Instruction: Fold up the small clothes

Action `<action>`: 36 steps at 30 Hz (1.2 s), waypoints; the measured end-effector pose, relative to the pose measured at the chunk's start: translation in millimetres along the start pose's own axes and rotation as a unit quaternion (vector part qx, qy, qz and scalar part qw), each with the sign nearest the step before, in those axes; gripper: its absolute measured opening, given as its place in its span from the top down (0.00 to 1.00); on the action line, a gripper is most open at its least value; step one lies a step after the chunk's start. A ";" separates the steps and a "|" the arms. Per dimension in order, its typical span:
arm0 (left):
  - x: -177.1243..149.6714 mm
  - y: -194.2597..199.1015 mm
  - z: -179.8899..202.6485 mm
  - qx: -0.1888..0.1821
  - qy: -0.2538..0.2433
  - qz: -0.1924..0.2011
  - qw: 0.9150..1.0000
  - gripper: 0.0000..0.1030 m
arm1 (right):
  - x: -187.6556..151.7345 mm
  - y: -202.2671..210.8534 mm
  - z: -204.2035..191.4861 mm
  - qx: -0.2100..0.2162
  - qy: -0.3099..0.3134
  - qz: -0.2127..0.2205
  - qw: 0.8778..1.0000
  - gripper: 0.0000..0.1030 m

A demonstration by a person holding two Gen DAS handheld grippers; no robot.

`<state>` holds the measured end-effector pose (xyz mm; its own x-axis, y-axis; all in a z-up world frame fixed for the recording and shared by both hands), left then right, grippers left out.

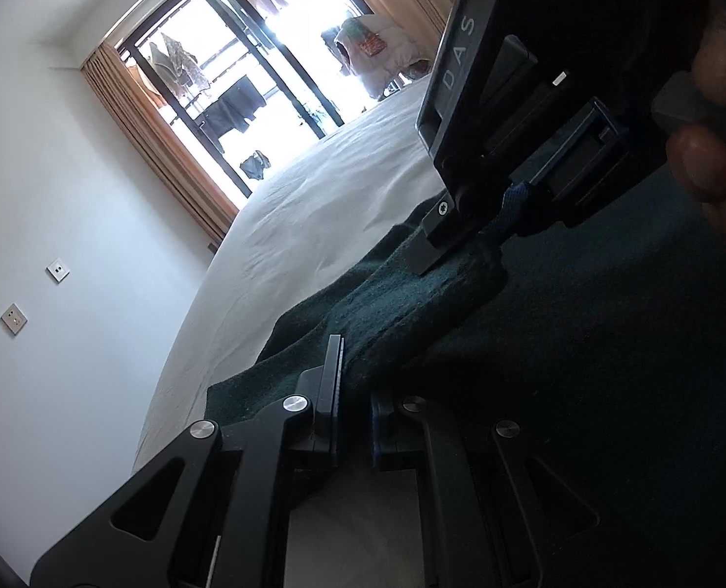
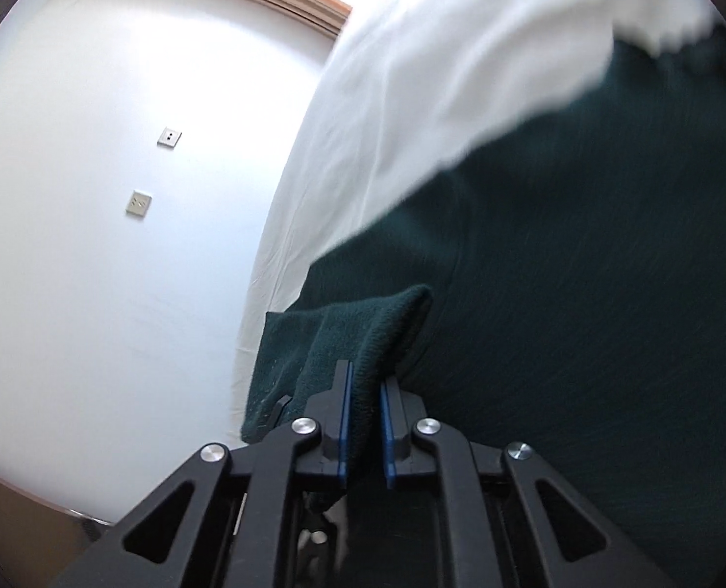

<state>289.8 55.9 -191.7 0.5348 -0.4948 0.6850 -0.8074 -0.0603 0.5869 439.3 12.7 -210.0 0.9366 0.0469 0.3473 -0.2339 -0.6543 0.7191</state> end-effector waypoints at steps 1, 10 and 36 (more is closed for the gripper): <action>8.8 -0.3 3.4 -0.005 -0.001 0.004 1.000 0.93 | 4.6 9.6 -0.2 -0.013 0.013 0.013 1.000 0.90; 88.7 -15.9 56.3 -0.048 -0.036 0.028 0.998 0.93 | 46.7 95.8 46.0 -0.097 0.040 0.102 0.989 0.91; 41.3 8.4 -66.2 -0.102 0.239 0.020 0.965 0.92 | 54.1 141.3 180.5 -0.199 -0.020 0.132 0.971 0.92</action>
<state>321.6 92.3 -129.9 0.5973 -0.0328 0.8014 -0.7903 0.1463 0.5950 504.1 -213.4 -198.1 0.8377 -0.1168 0.5334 -0.5420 -0.2964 0.7864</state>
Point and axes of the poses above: each gripper's, at about its wrist camera, not at the fingertips, and y roughly against the way its jaws point, z to its right, x to its top, the point moved 8 cm from there along -y, roughly the way its jaws point, and after that the axes turned 12 degrees about -x, right-handed, at the moved point
